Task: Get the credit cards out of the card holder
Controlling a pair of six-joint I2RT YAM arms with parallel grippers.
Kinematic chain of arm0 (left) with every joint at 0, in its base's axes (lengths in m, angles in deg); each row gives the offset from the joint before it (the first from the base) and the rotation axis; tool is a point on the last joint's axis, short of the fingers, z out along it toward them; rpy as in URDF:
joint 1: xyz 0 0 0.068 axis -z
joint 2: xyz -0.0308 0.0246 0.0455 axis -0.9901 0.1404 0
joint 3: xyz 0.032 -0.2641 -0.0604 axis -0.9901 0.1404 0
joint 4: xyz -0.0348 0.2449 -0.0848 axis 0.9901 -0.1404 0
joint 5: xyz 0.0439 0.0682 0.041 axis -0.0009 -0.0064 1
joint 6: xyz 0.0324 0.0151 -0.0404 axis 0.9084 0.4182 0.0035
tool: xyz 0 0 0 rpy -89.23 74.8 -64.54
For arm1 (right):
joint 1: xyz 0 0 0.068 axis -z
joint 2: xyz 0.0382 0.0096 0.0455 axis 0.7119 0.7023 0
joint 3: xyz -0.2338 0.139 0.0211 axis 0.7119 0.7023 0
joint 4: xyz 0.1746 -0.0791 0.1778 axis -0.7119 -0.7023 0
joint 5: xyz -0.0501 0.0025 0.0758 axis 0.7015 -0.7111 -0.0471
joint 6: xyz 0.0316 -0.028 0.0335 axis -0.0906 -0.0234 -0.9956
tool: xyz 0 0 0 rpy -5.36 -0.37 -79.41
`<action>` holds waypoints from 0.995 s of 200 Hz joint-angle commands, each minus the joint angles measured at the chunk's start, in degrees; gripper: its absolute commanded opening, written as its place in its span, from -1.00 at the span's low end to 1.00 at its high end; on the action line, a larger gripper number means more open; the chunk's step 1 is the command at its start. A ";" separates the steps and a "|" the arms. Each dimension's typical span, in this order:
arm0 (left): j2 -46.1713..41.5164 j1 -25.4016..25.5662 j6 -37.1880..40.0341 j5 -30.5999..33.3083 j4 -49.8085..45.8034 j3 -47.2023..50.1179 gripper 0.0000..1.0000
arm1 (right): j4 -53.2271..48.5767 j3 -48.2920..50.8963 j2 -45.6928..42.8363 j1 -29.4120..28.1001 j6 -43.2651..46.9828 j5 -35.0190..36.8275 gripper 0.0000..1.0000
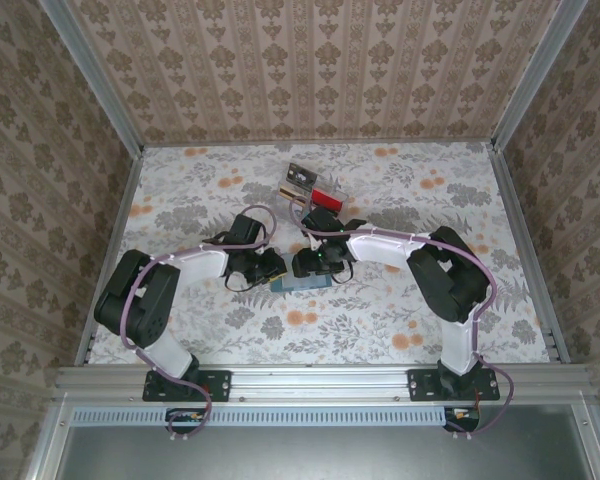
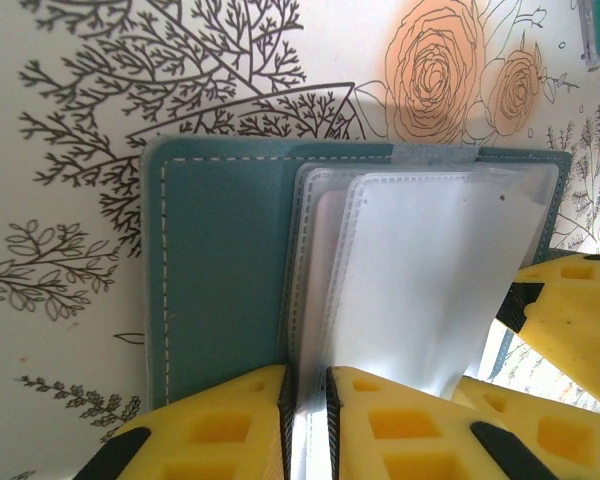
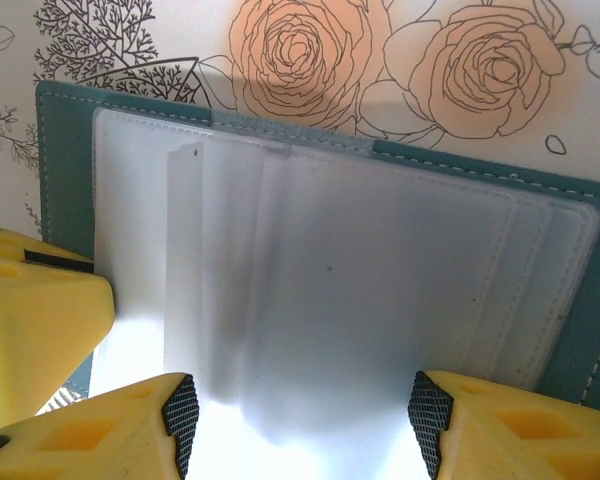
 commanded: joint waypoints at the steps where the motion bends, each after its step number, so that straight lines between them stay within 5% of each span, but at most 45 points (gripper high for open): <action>1: -0.29 0.61 0.92 -2.05 1.53 -1.03 -0.63 | -5.36 0.52 5.29 -1.00 1.27 5.08 0.24; 141: -6.49 -0.52 2.55 4.74 -6.42 -1.46 -0.46 | -11.22 -1.44 11.44 -2.77 0.23 17.53 -0.02; 199: -3.82 -0.19 1.95 0.51 -2.50 -1.09 -0.45 | -10.26 -1.27 11.23 -2.73 -0.08 16.31 -0.02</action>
